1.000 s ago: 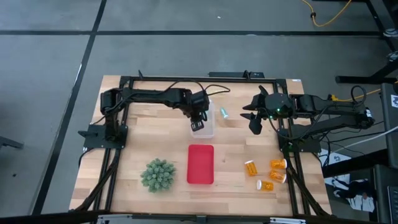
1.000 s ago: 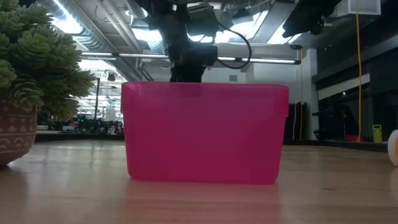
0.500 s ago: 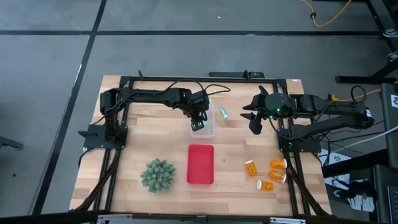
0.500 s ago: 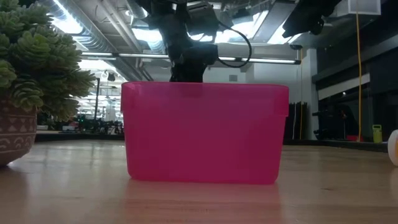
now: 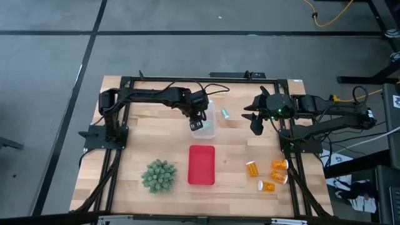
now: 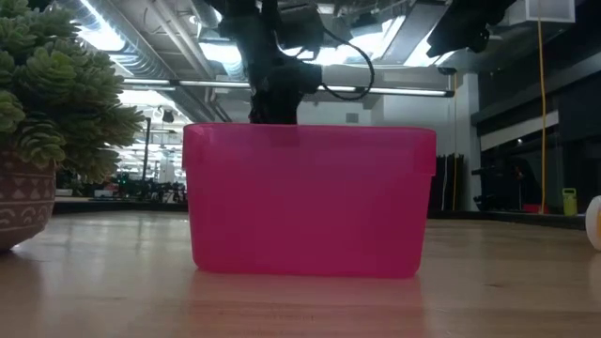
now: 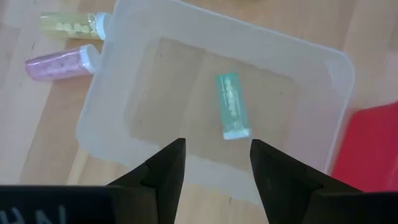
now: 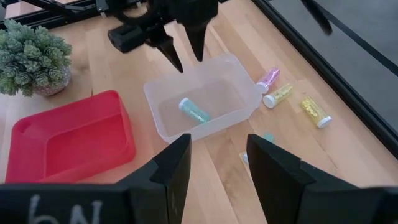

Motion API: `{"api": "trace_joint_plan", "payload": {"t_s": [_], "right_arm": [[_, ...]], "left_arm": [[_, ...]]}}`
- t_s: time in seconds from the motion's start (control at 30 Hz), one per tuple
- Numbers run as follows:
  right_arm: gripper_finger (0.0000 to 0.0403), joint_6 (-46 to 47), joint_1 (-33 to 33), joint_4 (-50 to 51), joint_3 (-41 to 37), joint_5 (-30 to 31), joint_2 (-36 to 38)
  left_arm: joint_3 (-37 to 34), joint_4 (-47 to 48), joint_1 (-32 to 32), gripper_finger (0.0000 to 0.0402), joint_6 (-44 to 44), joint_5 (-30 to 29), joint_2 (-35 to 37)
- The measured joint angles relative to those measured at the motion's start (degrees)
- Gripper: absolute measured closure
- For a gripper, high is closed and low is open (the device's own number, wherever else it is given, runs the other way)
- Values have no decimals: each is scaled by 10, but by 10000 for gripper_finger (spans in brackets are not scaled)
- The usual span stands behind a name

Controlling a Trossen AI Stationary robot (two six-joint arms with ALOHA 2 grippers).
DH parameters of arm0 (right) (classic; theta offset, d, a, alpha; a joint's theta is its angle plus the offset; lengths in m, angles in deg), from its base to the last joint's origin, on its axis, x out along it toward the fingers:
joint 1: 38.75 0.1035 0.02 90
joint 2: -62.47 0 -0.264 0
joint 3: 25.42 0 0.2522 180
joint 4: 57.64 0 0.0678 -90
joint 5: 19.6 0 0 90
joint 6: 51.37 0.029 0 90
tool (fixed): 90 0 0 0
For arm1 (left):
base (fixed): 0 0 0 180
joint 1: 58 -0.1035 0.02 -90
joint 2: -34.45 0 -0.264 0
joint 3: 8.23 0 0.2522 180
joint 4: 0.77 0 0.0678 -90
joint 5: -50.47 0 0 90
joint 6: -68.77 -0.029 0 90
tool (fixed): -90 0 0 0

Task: Pick and place medicine bottles into bin by pill shape (circle, oval)
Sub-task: Put the top left big orange pill bottle into the red bin

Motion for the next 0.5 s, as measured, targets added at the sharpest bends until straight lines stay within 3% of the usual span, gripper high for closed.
{"api": "trace_joint_plan", "payload": {"t_s": [0.5], "right_arm": [[244,0,0,0,0,0,0]], "left_arm": [[0,154,-3,228,0,-31,55]]}}
